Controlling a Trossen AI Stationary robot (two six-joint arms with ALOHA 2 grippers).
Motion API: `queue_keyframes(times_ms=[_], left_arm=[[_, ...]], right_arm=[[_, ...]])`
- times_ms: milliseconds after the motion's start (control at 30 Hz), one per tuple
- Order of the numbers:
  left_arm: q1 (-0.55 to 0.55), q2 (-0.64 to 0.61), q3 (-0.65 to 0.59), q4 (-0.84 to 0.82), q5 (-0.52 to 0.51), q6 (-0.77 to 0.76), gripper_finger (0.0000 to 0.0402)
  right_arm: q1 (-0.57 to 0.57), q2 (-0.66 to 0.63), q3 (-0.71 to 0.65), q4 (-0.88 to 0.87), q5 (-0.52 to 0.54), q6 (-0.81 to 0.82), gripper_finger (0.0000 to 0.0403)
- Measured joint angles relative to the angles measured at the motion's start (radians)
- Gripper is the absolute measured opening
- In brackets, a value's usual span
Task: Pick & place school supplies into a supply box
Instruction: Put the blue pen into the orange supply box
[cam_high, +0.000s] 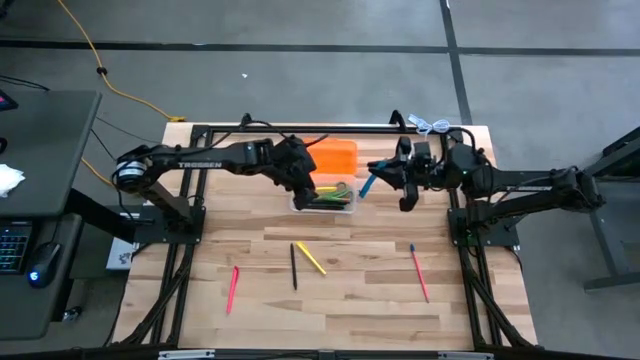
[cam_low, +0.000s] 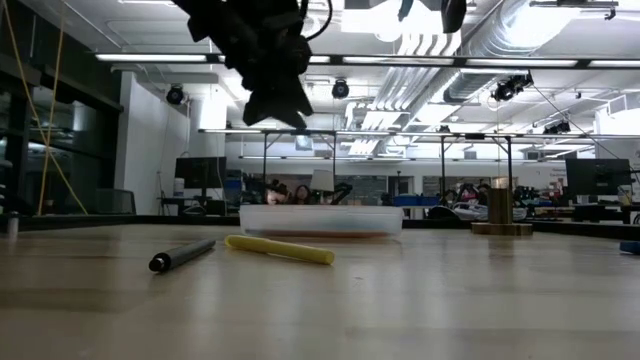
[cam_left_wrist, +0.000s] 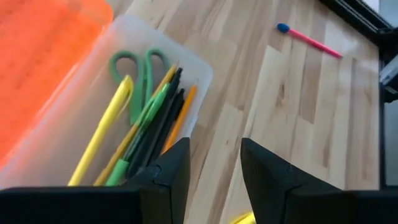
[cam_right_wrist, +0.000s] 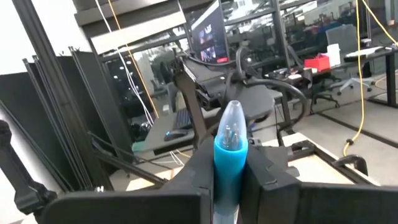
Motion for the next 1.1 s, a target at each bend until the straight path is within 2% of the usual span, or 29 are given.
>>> queue_keyframes(times_ms=[267,633,833,1100], left_arm=[[-0.001,-0.138,-0.170,0.078,-0.070,-0.060,0.0168],[0.000,-0.475,-0.413,0.115,-0.129,-0.111,0.0168],[0.000,-0.617,-0.463,0.104,-0.140,-0.110,0.0168],[-0.001,-0.767,-0.526,0.115,-0.149,-0.119,0.0168]], right_arm=[[0.000,0.040,0.000,-0.009,0.007,0.000,0.0017],[-0.017,0.173,0.019,0.096,0.054,0.009,0.0017],[-0.023,0.287,0.147,0.022,0.050,-0.012,0.0017],[-0.025,0.449,0.419,-0.290,0.051,-0.106,0.0017]])
